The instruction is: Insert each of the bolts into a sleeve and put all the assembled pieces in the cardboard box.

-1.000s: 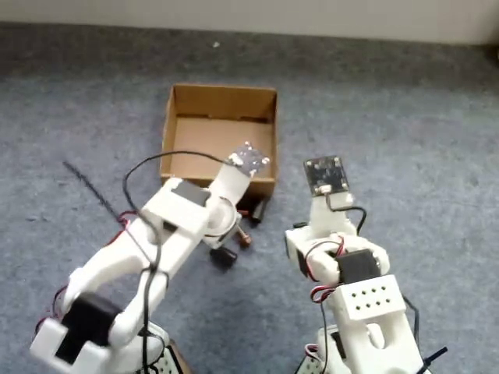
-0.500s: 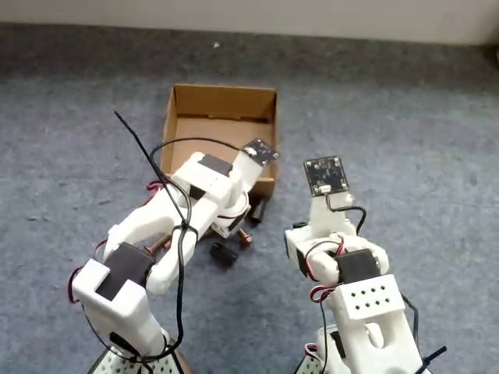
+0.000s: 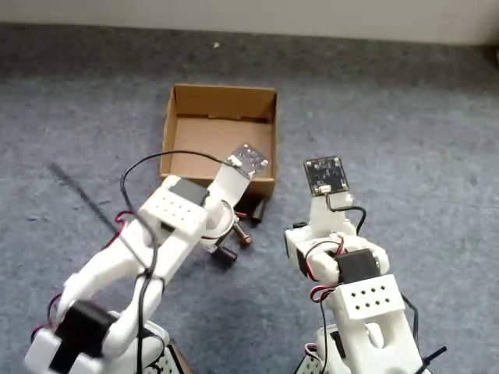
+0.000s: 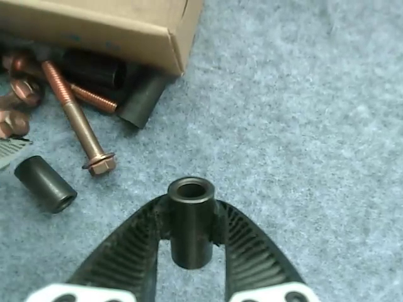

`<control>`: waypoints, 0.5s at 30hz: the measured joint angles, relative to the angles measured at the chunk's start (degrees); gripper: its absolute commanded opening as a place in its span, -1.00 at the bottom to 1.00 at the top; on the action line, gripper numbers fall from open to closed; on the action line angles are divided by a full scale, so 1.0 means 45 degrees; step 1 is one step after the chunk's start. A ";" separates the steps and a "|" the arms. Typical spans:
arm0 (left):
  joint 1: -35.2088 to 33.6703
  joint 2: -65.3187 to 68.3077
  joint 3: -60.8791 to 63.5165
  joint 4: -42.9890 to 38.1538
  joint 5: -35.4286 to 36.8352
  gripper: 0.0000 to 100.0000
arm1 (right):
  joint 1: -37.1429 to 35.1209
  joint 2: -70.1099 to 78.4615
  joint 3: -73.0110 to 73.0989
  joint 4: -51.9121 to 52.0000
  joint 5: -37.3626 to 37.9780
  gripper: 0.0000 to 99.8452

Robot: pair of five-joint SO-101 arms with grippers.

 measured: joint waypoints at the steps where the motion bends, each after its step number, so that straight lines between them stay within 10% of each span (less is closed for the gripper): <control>1: 0.0000 -0.0703 0.0332 -0.0039 -0.0039 -0.99 | 0.0000 0.0000 0.0000 0.0000 0.0000 -0.99; 15: -0.1661 -0.9045 0.1446 -0.0059 0.0840 -0.99 | -0.2403 -0.5118 0.0000 -0.0371 0.0000 -0.99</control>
